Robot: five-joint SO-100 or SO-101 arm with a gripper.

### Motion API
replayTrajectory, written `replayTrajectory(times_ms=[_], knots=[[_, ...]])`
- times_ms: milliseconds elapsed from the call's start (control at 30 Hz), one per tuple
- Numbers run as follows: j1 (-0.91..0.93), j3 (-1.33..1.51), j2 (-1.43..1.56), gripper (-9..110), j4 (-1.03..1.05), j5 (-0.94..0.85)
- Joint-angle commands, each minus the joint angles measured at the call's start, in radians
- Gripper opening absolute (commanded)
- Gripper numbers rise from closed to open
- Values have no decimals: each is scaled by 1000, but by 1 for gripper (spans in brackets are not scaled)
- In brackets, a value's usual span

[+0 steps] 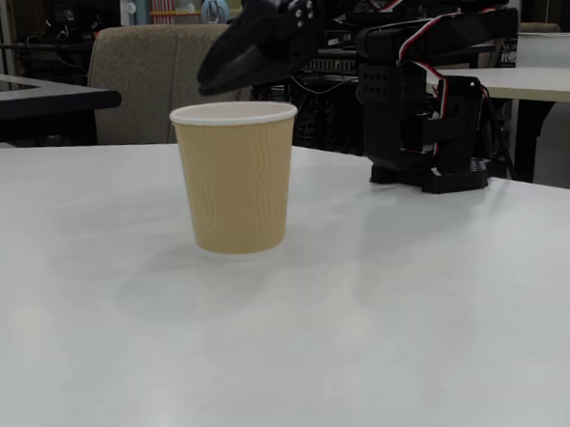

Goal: Grasp a red cube and put it in the cup.

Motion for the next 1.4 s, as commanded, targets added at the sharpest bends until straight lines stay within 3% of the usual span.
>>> replayTrajectory(times_ms=[0,200,800,1367], knots=[[-6,6,41,0,-15,84],[-5,20,49,0,44,83],[-72,61,149,0,528,83],[-150,238,202,0,275,360]])
